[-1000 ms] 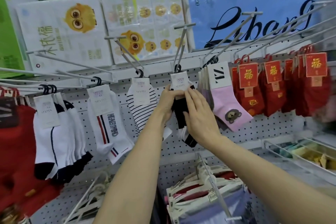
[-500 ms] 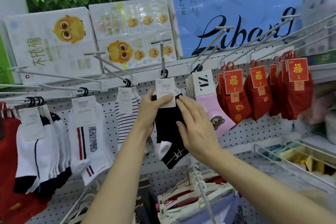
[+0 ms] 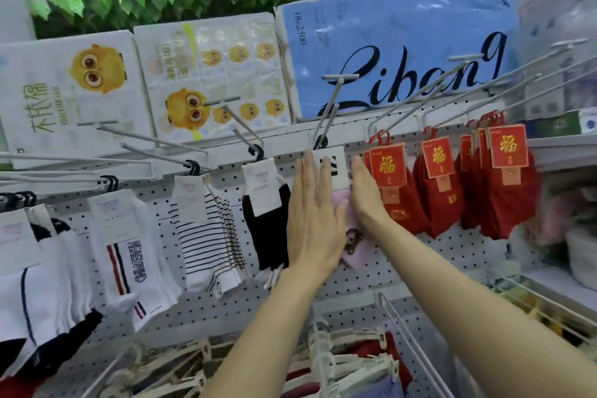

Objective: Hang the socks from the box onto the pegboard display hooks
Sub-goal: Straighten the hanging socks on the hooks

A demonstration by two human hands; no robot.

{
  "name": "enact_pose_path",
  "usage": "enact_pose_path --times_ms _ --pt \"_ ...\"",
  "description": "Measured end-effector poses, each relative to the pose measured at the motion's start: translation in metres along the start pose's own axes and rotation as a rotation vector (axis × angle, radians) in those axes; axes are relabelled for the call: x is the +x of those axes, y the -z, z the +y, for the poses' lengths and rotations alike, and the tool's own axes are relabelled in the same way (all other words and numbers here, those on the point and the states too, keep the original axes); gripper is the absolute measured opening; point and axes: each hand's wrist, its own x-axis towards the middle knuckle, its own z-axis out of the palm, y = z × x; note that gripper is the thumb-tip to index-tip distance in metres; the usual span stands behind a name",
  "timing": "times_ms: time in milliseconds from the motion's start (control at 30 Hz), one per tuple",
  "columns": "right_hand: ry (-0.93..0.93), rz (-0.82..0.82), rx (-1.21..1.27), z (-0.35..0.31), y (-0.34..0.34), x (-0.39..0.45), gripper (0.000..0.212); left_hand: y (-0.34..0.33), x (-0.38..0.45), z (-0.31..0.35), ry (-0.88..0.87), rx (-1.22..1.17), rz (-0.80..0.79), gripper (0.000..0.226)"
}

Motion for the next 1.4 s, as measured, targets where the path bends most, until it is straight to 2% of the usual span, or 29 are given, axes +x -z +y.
enact_pose_path --times_ms 33,67,133,300,533,867,1000,1100,1200,1333,1400 --pt "-0.085 -0.034 0.080 0.000 -0.002 0.006 0.086 -0.006 -0.001 -0.003 -0.028 0.142 -0.006 0.069" --pt "-0.148 -0.064 0.158 0.002 -0.004 0.014 0.088 -0.012 -0.002 -0.007 -0.072 0.263 -0.008 0.070" --pt "-0.236 -0.102 0.237 -0.005 -0.003 0.022 0.068 -0.022 -0.005 -0.011 -0.150 0.393 -0.004 0.071" --pt "-0.310 -0.211 0.190 0.002 -0.008 0.035 0.029 -0.025 -0.008 -0.015 -0.217 0.489 0.005 0.064" --pt "-0.299 -0.229 0.367 0.017 -0.011 0.032 0.039 -0.013 -0.022 -0.010 -0.167 0.504 -0.028 0.060" --pt "-0.035 -0.212 0.152 -0.012 0.021 0.004 0.041 0.014 -0.032 0.022 -0.211 0.399 -0.027 0.058" --pt "-0.022 -0.188 0.132 -0.019 0.023 -0.012 0.040 0.016 -0.038 0.020 -0.211 0.393 -0.049 0.059" --pt "-0.100 -0.181 0.136 -0.020 0.024 -0.027 0.038 0.013 -0.041 0.012 -0.197 0.372 -0.049 0.059" --pt "0.040 -0.087 0.011 -0.009 0.031 -0.038 0.026 0.012 -0.044 0.018 -0.188 0.268 -0.015 0.057" --pt "0.404 0.241 -0.216 -0.001 0.060 -0.046 0.016 0.008 -0.044 0.054 -0.259 -0.111 -0.023 0.051" --pt "0.509 0.370 -0.358 0.005 0.078 -0.037 0.020 -0.006 -0.031 0.071 -0.142 -0.290 -0.082 0.052"
